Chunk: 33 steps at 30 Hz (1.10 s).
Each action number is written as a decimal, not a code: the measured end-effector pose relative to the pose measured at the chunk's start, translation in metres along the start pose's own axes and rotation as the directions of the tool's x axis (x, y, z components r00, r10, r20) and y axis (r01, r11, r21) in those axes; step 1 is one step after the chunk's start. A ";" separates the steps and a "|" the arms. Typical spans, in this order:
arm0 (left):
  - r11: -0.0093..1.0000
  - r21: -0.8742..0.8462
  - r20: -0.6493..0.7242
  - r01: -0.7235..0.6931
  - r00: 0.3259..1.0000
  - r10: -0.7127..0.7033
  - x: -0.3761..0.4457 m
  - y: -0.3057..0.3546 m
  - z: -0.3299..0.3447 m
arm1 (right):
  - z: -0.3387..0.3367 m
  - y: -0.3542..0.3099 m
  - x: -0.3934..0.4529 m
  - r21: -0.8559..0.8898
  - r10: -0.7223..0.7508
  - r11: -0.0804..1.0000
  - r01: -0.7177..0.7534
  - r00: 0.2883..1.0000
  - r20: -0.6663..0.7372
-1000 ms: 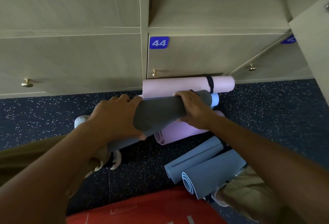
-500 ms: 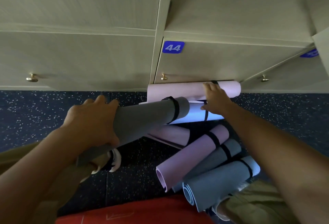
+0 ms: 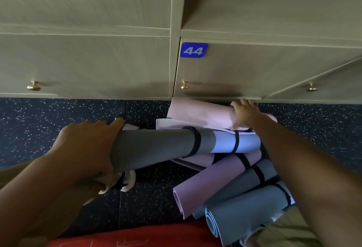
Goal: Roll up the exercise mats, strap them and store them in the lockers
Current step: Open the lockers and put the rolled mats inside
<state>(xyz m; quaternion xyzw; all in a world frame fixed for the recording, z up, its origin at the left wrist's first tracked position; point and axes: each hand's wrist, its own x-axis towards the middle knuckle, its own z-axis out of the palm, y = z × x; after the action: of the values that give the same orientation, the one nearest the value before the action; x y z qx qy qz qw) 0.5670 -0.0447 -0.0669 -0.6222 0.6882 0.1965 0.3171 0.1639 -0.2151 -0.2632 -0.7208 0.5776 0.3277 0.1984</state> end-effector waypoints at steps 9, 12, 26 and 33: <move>0.997 -0.076 0.017 -0.020 1.000 0.022 0.003 0.002 -0.004 | -0.007 0.029 -0.058 0.271 -0.007 0.962 0.039 0.993 -0.118; 0.994 -0.100 0.048 -0.045 0.998 0.050 -0.009 0.005 -0.023 | -0.012 0.039 -0.091 0.346 0.069 0.938 -0.024 0.990 -0.121; 0.856 -0.443 -0.144 -0.268 0.963 0.228 -0.068 -0.019 -0.046 | -0.019 0.064 -0.272 0.753 0.383 0.639 -0.157 0.914 -0.134; 0.596 -0.737 -0.312 -0.318 0.943 0.116 -0.095 -0.010 -0.033 | -0.034 0.039 -0.327 0.944 0.436 0.329 0.022 0.883 -0.173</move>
<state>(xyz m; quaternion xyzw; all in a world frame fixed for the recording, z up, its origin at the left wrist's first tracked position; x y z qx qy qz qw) 0.5730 0.0012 0.0232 -0.6269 0.6378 0.4378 -0.0924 0.0958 -0.0173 -0.0061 -0.4481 0.7756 -0.1876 0.4031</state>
